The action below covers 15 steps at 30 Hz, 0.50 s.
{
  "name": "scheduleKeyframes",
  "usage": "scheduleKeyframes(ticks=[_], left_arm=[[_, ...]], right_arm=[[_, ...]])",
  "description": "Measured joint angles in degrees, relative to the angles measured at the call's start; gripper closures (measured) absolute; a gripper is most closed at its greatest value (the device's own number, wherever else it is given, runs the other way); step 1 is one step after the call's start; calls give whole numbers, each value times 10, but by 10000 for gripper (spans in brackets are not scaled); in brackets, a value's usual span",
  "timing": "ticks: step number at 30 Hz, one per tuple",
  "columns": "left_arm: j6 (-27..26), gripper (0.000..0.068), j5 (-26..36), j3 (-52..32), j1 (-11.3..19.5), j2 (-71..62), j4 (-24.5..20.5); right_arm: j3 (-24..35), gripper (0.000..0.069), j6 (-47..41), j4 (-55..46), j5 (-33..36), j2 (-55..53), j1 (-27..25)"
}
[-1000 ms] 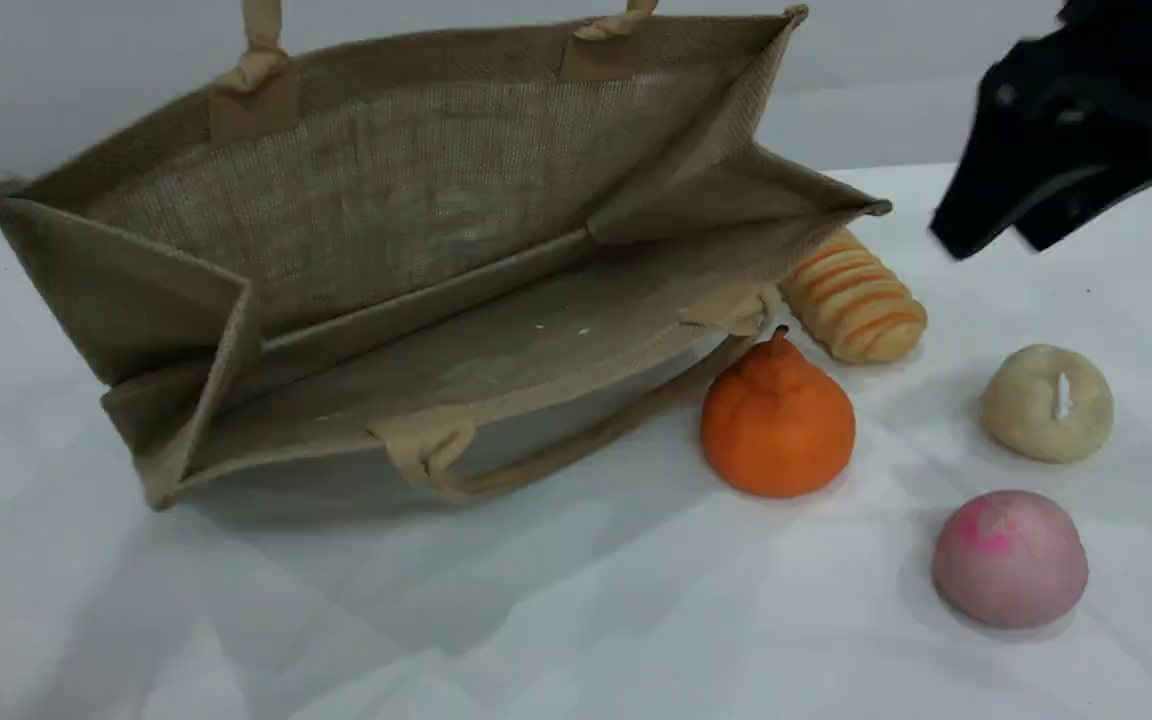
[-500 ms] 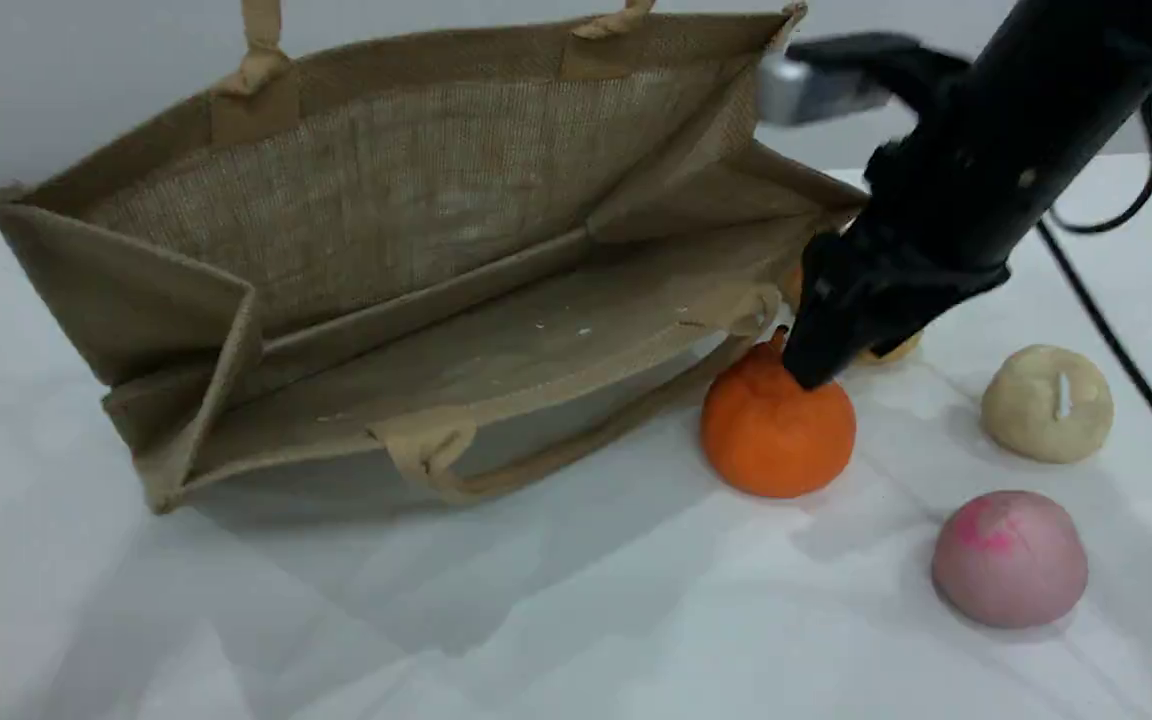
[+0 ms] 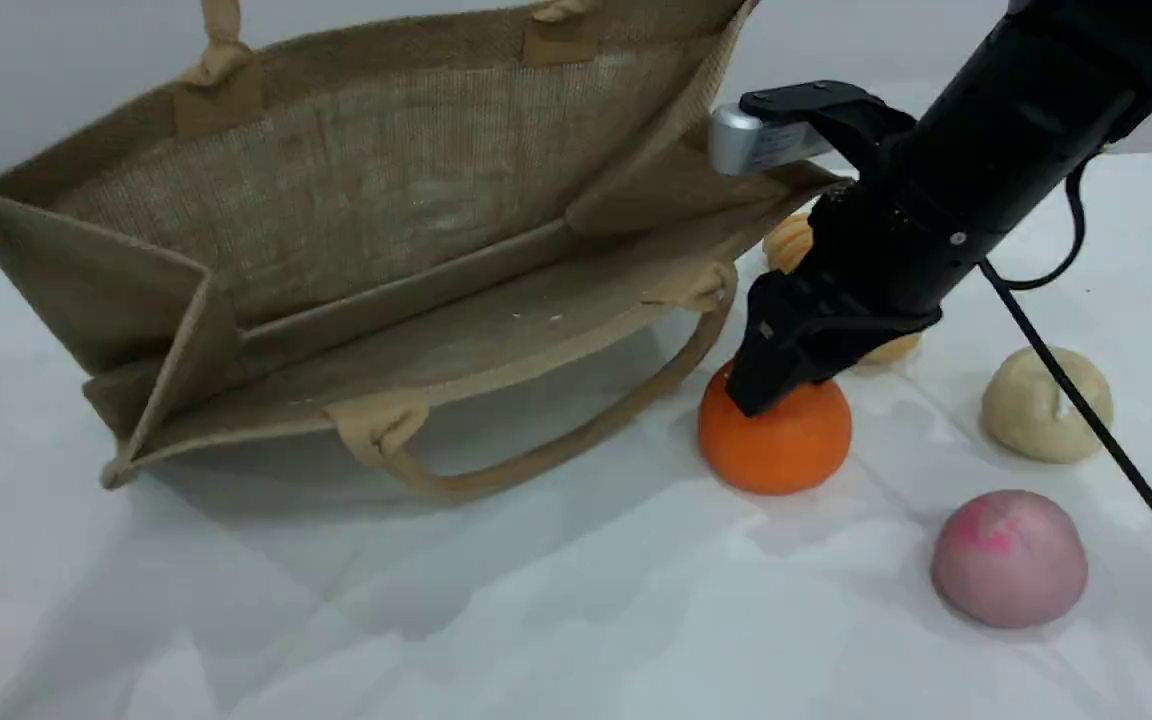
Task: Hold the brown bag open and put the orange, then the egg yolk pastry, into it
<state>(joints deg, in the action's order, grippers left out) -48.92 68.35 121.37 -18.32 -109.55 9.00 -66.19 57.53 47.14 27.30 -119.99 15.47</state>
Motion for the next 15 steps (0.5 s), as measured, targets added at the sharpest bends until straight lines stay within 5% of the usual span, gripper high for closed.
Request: scheduleKeyframes(ticks=[7,15], left_arm=[[0,588,0,0,0,0,0],[0,588,-1,0,0,0,1]], right_arm=[[0,312,19,26,-11,-31,0],[0,626,17,26,-8,-35,0]])
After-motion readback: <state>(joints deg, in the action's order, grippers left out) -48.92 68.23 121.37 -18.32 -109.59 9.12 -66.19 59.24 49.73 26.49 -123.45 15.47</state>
